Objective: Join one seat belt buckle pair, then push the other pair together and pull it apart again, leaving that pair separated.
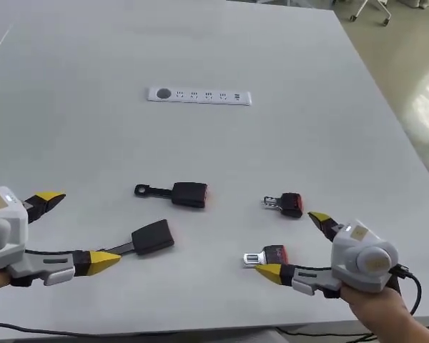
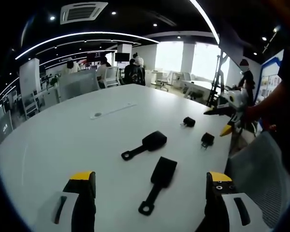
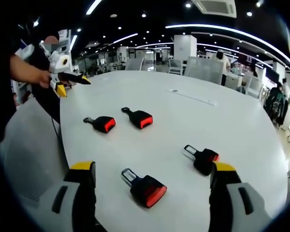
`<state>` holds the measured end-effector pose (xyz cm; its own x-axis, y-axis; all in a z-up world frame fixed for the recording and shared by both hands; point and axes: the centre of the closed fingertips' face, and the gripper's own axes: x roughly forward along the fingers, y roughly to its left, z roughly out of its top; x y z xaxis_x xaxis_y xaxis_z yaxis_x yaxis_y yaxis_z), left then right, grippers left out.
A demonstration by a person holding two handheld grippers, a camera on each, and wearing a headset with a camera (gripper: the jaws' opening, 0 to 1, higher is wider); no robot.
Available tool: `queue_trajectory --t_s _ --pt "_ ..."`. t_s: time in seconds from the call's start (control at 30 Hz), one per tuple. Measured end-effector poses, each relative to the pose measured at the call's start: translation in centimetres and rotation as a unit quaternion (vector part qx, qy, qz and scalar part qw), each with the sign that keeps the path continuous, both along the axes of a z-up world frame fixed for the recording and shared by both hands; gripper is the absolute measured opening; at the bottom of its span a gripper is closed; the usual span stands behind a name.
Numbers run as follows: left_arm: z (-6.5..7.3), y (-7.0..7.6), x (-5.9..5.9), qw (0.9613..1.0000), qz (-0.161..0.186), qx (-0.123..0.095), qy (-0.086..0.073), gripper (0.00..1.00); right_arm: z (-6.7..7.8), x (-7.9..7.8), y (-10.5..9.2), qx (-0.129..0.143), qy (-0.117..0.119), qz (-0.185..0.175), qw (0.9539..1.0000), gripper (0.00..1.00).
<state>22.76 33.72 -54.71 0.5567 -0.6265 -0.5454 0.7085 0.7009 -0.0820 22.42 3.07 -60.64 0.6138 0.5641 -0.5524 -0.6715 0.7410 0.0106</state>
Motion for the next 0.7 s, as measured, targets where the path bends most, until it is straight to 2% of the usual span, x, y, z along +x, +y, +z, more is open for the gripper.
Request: queue_trajectory --t_s 0.27,0.7 --pt "-0.4 -0.7 -0.2 0.9998 -0.015 0.008 0.002 0.97 -0.3 -0.4 -0.4 -0.006 0.007 0.012 0.9999 1.00" --pt "-1.7 -2.0 -0.1 0.9988 -0.041 0.024 0.011 0.96 -1.3 -1.0 -0.4 -0.011 0.033 0.044 0.9984 0.99"
